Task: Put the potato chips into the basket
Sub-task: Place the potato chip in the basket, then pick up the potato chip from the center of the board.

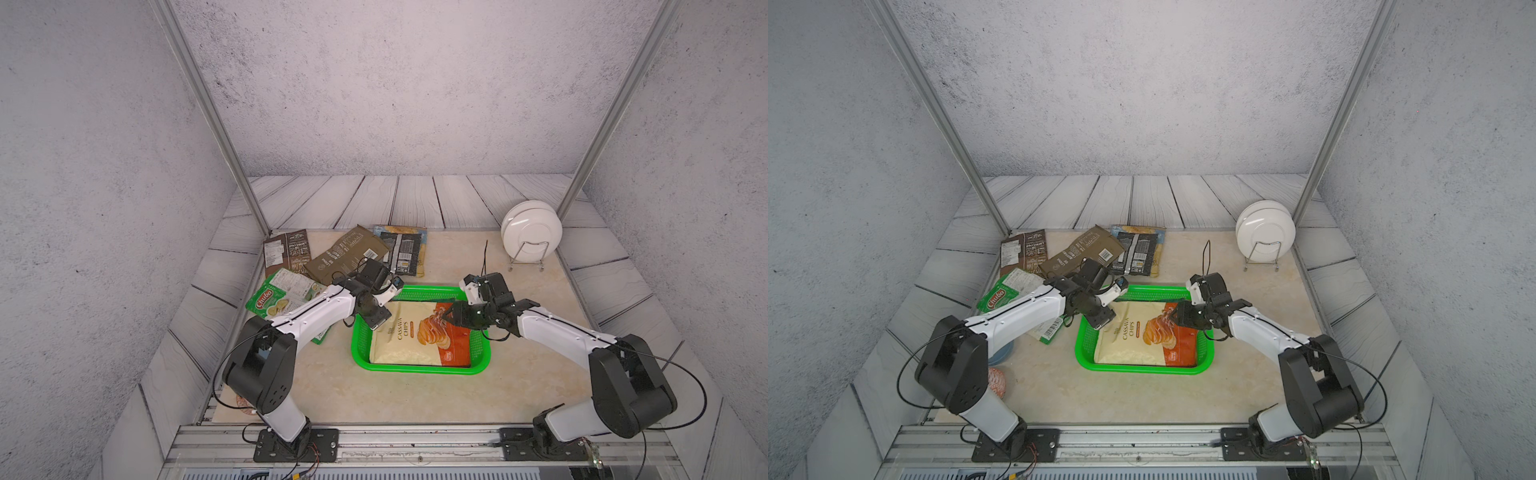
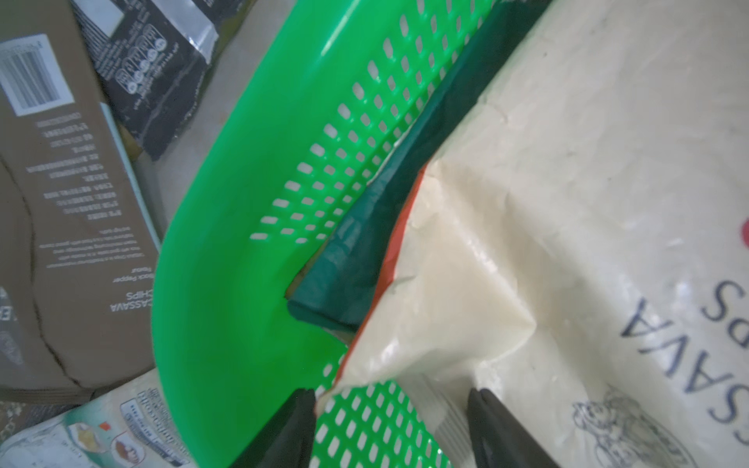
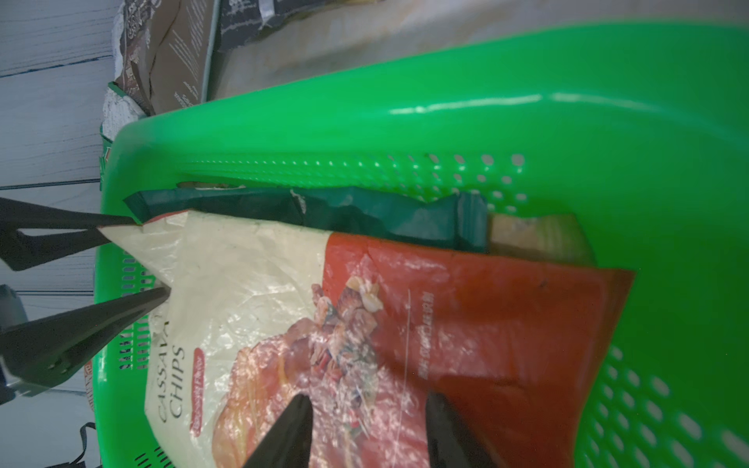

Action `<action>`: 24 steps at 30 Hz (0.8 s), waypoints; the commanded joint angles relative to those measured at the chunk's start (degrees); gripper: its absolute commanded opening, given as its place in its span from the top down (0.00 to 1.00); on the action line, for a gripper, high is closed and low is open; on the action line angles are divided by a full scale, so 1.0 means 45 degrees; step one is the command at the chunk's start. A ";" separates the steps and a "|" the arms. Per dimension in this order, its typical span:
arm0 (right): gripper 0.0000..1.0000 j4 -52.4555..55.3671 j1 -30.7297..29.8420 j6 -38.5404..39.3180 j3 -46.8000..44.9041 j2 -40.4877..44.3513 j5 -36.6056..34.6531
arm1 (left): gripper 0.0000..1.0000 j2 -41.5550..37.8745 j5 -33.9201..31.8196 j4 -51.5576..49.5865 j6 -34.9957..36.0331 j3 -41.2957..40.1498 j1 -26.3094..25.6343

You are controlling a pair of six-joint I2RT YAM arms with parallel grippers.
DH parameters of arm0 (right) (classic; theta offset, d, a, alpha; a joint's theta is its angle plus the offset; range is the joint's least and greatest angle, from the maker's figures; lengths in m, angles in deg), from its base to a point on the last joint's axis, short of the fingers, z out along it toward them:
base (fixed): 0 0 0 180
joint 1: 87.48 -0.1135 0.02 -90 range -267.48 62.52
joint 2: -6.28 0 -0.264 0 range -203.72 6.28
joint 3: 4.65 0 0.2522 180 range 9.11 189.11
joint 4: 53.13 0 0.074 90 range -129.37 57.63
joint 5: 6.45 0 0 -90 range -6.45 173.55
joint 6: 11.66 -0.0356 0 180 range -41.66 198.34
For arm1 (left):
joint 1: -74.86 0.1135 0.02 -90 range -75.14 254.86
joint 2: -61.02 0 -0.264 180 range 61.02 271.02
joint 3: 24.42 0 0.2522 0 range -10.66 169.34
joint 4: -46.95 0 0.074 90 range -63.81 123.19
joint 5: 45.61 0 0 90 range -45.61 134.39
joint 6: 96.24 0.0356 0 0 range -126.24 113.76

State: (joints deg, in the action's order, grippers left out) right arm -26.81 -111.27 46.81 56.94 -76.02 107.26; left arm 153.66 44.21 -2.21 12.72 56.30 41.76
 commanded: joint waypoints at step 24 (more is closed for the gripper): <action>0.45 0.1322 -0.0016 0.0217 0.5067 -0.0488 0.0014 | 0.19 -0.5465 0.1421 -0.1878 -0.1409 -0.1317 0.4779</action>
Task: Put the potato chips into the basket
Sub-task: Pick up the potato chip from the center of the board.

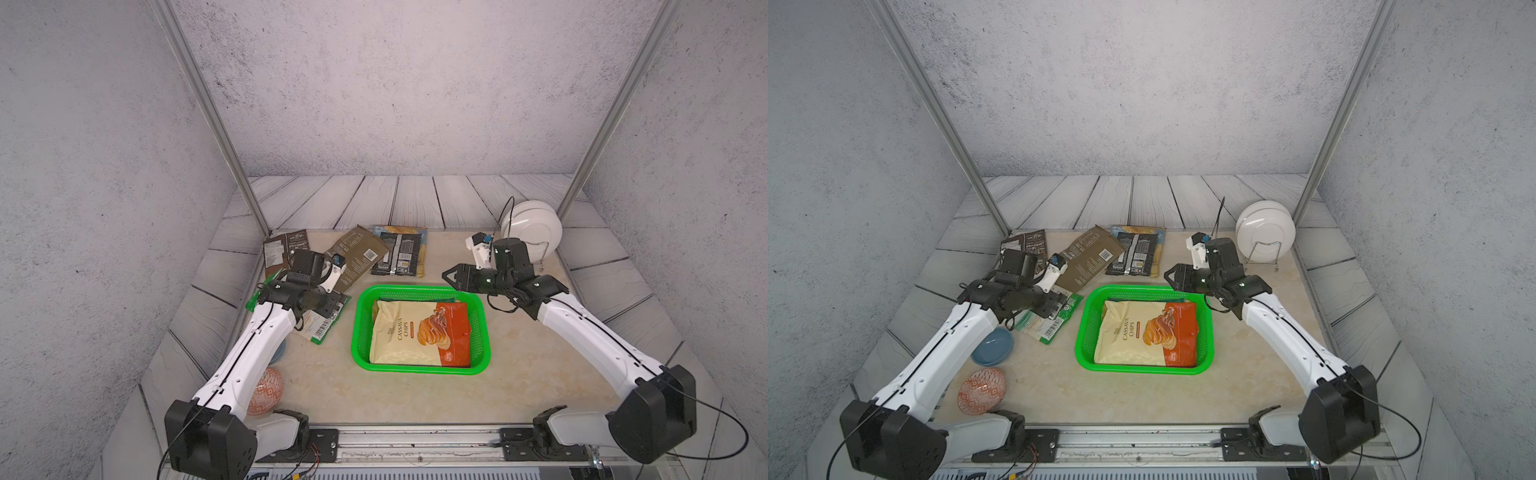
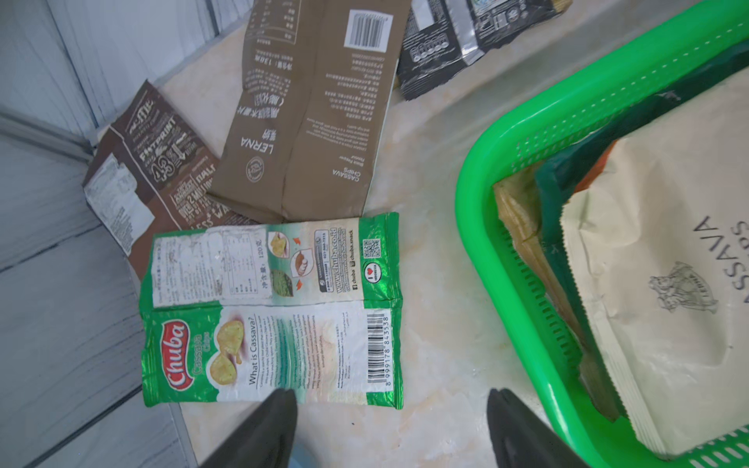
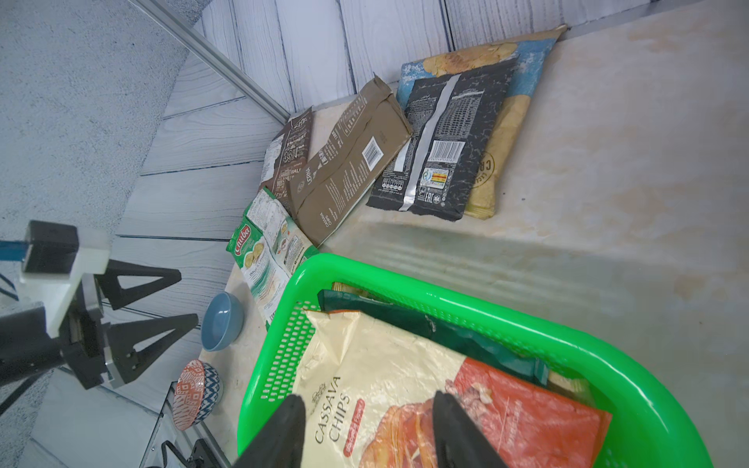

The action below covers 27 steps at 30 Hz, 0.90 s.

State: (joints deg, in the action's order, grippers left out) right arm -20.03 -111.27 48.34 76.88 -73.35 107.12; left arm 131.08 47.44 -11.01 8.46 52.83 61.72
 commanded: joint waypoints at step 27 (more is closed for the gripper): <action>0.41 0.3242 0.0240 0.0448 1.3041 -1.3360 -0.1182 | 0.14 -0.2391 0.2501 0.0644 -0.0551 -0.3071 0.0803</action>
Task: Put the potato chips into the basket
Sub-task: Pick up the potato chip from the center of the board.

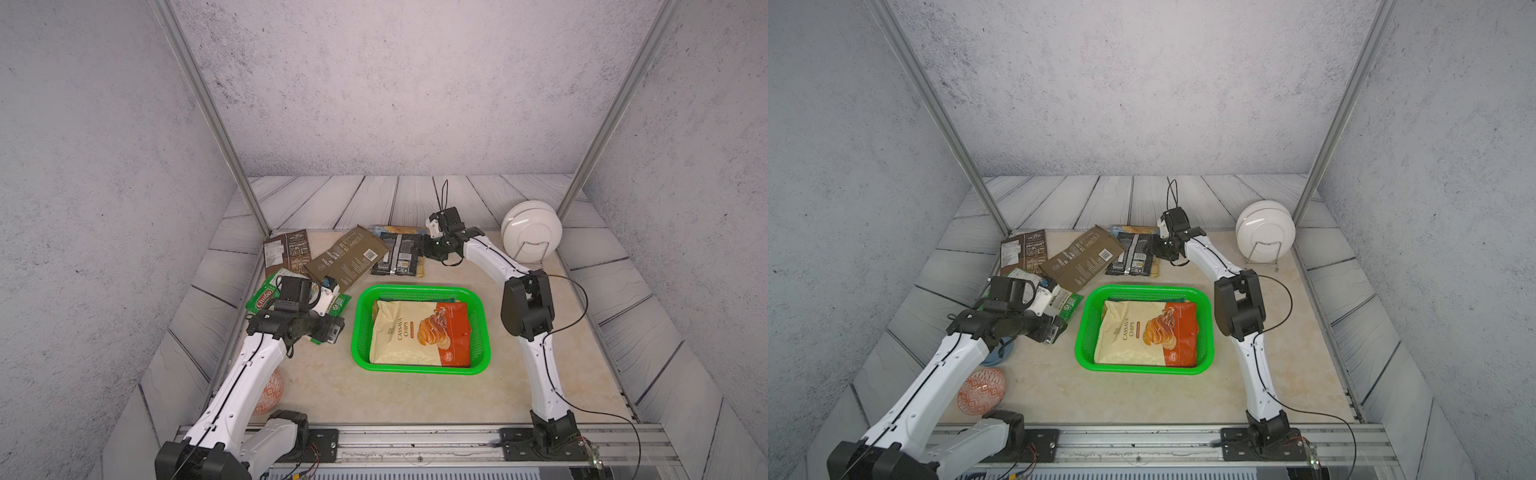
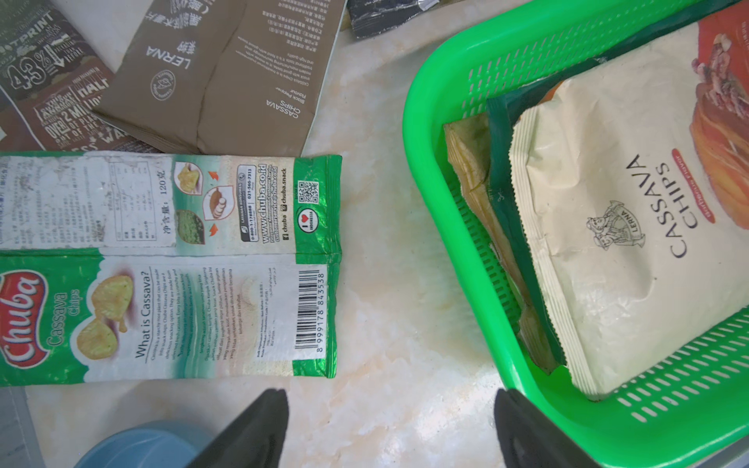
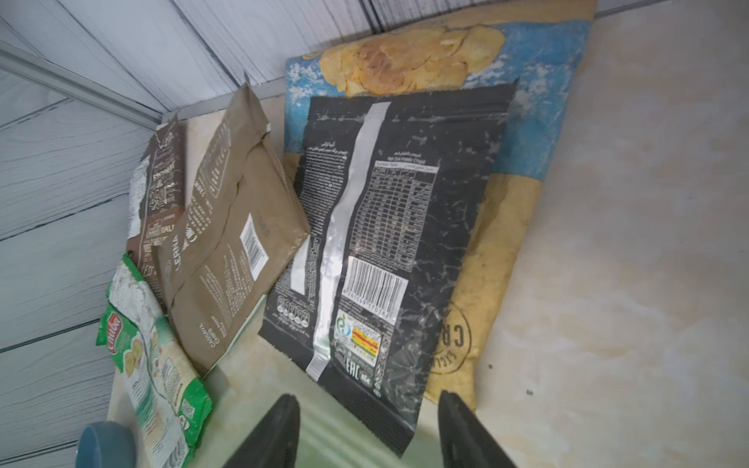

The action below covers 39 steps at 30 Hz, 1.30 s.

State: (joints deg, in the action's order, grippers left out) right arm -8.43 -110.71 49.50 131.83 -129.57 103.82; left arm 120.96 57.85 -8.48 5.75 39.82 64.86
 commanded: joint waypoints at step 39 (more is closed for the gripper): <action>0.91 -0.2052 0.0190 -0.2334 0.2234 -0.3340 0.1833 | 0.14 -0.0623 0.0156 0.0177 0.0026 -0.0314 0.0113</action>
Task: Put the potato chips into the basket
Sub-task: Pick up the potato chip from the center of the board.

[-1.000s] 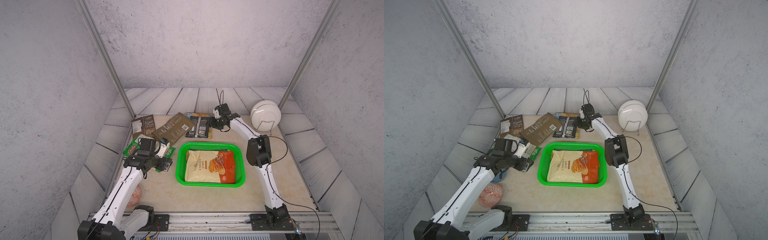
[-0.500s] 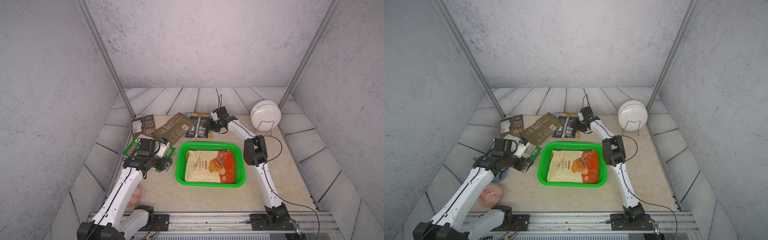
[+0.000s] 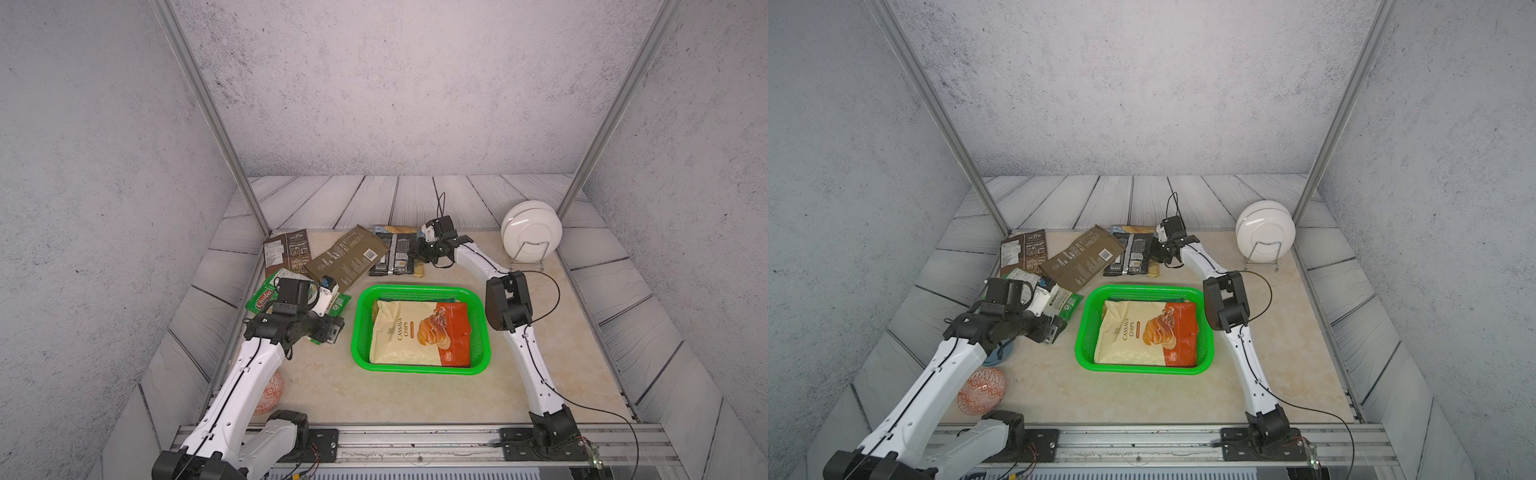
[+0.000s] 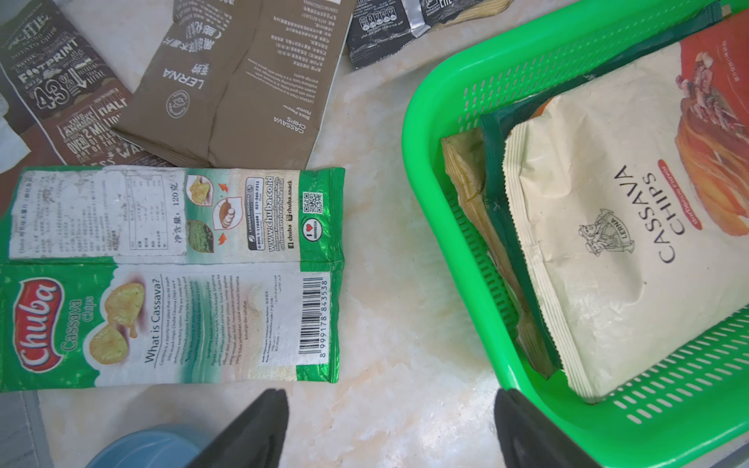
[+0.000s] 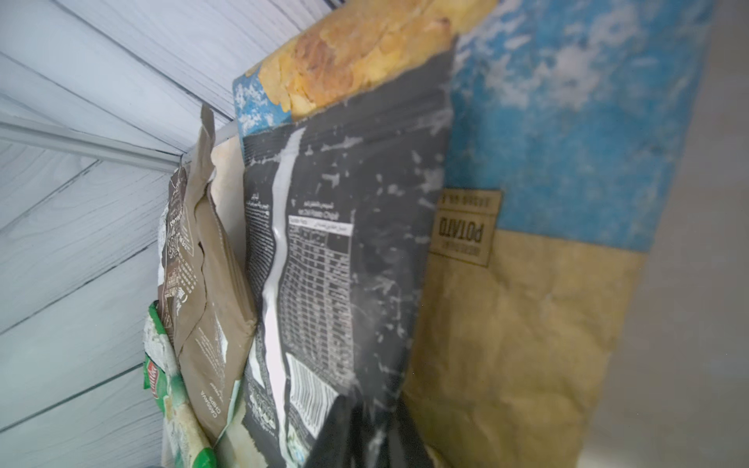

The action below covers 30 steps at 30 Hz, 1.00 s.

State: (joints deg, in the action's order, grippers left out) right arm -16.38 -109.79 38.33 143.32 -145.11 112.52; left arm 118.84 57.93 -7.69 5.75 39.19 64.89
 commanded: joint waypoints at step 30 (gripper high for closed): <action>1.00 0.0170 0.0623 0.2494 -0.5744 0.8366 -0.1869 | 0.14 -0.0354 0.0478 -0.0035 0.0124 -0.0237 0.0137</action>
State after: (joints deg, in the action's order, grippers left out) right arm -16.41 -106.99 48.21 119.04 -114.38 105.29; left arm 118.25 59.24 -7.71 5.92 38.68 65.06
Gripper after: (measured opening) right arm 0.053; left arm 0.863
